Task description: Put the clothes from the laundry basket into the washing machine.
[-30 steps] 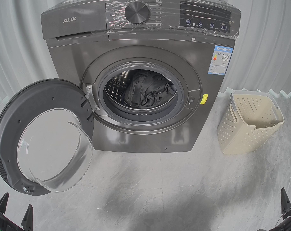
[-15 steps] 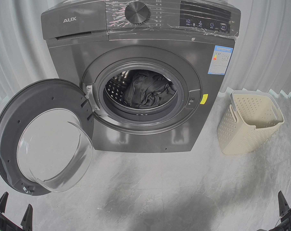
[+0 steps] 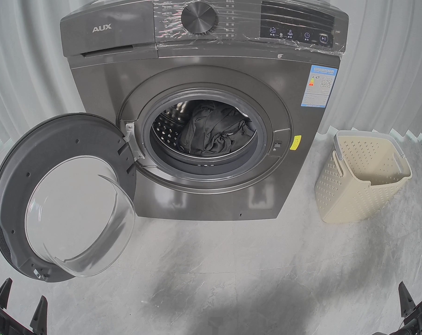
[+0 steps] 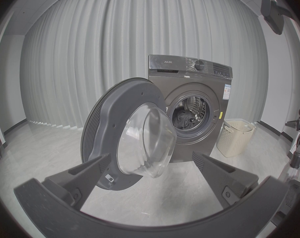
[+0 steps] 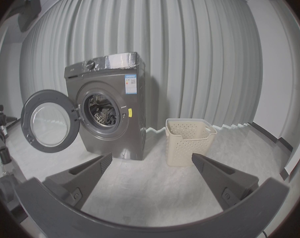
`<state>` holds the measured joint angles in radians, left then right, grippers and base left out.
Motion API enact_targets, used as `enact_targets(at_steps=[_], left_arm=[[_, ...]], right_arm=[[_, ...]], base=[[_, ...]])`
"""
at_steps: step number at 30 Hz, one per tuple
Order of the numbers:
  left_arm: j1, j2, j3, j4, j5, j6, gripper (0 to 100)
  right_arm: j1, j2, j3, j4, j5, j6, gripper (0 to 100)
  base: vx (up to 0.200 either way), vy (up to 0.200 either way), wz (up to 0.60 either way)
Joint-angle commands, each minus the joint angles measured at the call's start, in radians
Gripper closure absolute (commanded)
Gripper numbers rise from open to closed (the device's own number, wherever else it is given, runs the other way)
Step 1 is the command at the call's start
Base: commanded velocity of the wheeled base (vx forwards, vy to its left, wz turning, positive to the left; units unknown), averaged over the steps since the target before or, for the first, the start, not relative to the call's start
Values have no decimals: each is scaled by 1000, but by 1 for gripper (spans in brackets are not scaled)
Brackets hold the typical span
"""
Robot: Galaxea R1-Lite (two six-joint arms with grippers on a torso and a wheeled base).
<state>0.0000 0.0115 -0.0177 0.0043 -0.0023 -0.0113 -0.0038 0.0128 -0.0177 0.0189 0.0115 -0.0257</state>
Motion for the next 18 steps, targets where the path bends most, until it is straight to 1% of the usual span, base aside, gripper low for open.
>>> enact_targets(at_steps=[1, 3, 5, 18], left_arm=[[0, -7, 16, 0, -1, -6, 0], [0, -7, 16, 0, -1, -3, 0], [0, -8, 16, 0, -1, -3, 0], [0, -7, 16, 0, -2, -4, 0]], right_arm=[[2, -11, 5, 16, 15, -13, 0], [1, -11, 7, 9, 15, -6, 0], [2, -13, 8, 7, 15, 10, 0], [1, -13, 10, 3, 13, 10, 0]], base=[[0, 0, 0], [0, 0, 0], [0, 200, 0], [0, 200, 0]])
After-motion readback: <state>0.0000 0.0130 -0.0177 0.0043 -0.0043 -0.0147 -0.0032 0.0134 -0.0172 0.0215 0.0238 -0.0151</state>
